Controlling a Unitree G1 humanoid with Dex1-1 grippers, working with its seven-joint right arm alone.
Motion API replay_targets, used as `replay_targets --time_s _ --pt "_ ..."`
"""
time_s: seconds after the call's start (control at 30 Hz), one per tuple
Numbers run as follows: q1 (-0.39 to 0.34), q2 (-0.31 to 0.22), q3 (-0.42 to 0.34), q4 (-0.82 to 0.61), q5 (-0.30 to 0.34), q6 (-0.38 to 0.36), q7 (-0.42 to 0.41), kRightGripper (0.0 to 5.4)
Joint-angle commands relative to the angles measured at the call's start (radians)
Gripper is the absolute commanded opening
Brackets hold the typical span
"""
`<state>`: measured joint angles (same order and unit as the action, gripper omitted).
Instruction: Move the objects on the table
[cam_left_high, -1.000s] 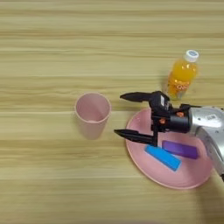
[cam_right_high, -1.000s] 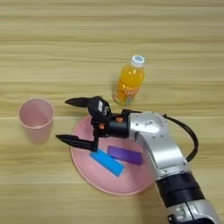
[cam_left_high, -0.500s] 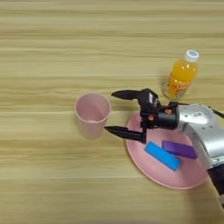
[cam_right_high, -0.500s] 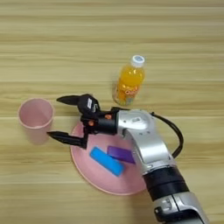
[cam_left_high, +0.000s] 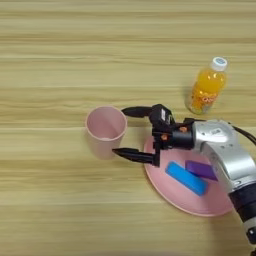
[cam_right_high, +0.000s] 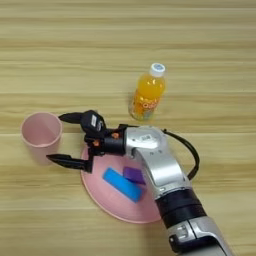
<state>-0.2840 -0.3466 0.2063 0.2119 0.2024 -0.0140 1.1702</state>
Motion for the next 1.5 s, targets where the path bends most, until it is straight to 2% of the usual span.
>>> replay_targets --time_s 0.03,1.07,1.3,1.5 --pt "-0.08 0.002 -0.008 -0.021 -0.002 -0.033 -0.024 5.35" --pt "-0.141 0.097 0.007 0.068 -0.019 -0.063 -0.061 5.35" --pt "-0.138 0.106 0.005 0.063 -0.018 -0.068 -0.059 4.6" --pt "-0.137 0.109 0.003 0.058 -0.017 -0.07 -0.061 4.54"
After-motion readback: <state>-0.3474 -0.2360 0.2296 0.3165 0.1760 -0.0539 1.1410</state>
